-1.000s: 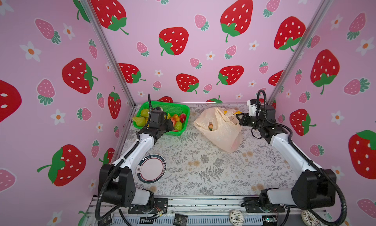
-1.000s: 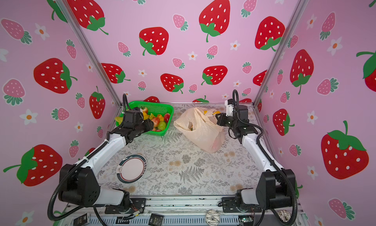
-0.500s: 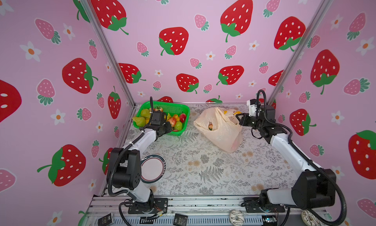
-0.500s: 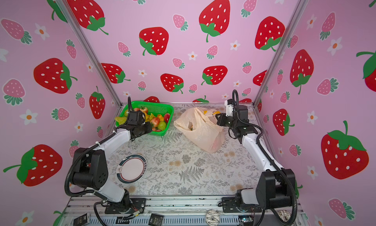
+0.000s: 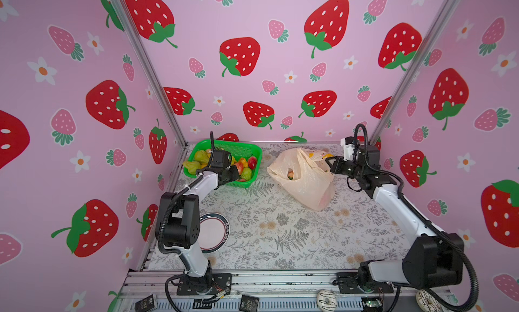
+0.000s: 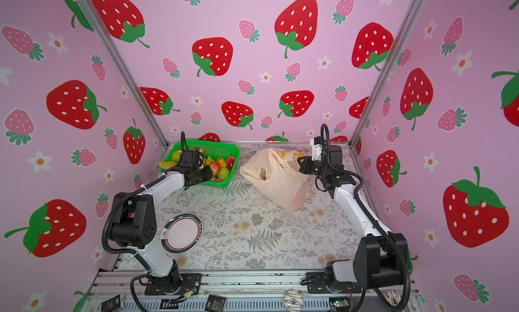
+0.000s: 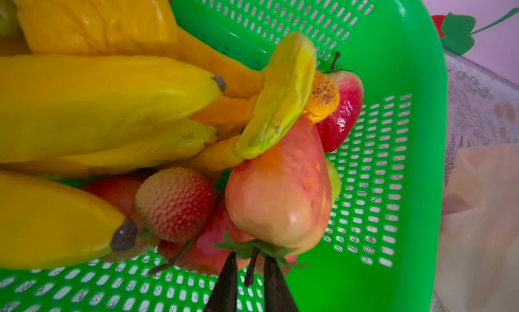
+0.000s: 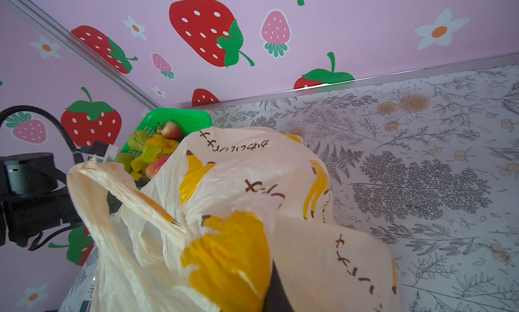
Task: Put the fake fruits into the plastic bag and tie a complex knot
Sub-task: 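Grasp the red-yellow pear in the basket with the left gripper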
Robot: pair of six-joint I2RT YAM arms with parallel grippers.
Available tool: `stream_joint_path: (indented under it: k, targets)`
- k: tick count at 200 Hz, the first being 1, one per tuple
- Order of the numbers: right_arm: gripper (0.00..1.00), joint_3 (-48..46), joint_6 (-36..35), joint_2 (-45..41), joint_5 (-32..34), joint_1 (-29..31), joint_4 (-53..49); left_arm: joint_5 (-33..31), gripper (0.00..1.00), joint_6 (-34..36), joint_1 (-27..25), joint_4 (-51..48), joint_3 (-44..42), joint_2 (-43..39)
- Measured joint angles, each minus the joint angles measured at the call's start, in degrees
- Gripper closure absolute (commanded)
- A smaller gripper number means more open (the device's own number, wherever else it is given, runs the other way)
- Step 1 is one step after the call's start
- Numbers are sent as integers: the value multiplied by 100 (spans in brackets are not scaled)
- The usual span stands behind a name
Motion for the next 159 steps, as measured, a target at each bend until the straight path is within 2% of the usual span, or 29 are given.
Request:
stream_joint_path:
  k: [66,70,78,110,159]
  targets:
    - [93,-42,-39,0,2,0,-4,127,93,-7,9,-44,57,74]
    - [93,-42,-44,0,2,0,-7,131,98,-9,9,-46,57,74]
    - [93,-42,-48,0,0,0,-4,170,100,-17,9,-46,57,72]
    - [93,-42,-66,0,2,0,-4,428,100,-79,9,-46,52,-68]
    - [93,-42,-68,0,0,0,-4,1023,100,-387,-7,208,-149,-863]
